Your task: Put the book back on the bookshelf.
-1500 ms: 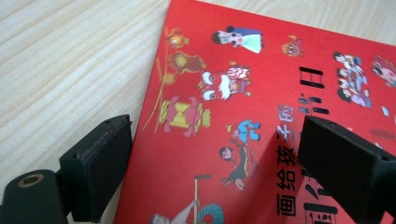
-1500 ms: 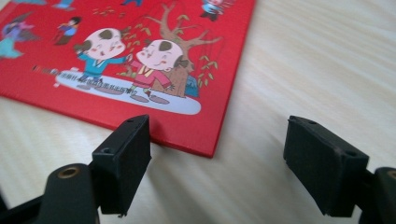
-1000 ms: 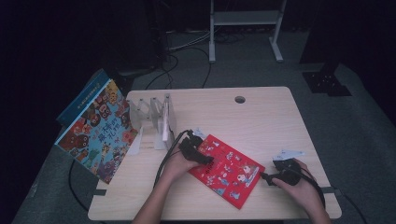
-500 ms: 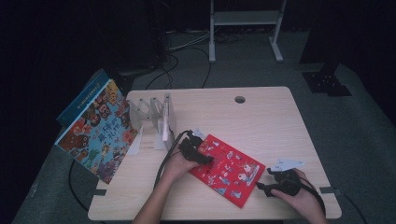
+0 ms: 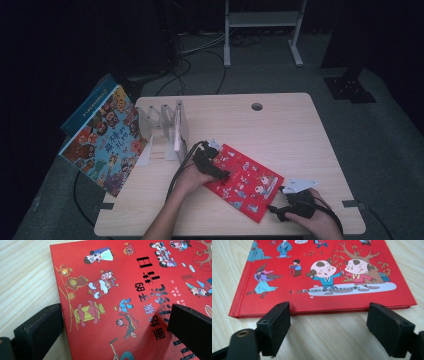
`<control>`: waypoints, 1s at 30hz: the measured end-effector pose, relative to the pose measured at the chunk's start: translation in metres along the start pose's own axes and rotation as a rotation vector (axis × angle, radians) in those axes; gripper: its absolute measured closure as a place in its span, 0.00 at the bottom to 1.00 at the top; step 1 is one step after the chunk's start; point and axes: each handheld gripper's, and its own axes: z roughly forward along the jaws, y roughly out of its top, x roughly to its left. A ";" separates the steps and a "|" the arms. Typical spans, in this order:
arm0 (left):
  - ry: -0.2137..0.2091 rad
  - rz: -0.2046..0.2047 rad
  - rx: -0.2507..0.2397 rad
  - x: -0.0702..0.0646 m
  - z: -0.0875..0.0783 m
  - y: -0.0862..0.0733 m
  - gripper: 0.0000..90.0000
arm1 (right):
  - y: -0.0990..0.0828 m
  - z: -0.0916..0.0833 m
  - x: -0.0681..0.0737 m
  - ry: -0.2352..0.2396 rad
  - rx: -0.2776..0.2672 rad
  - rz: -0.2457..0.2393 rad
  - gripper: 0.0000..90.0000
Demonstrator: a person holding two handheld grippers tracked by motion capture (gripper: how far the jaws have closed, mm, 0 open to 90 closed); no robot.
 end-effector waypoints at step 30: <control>0.047 -0.057 -0.073 -0.006 0.001 -0.008 0.00 | -0.002 0.010 0.006 0.008 -0.015 -0.049 0.00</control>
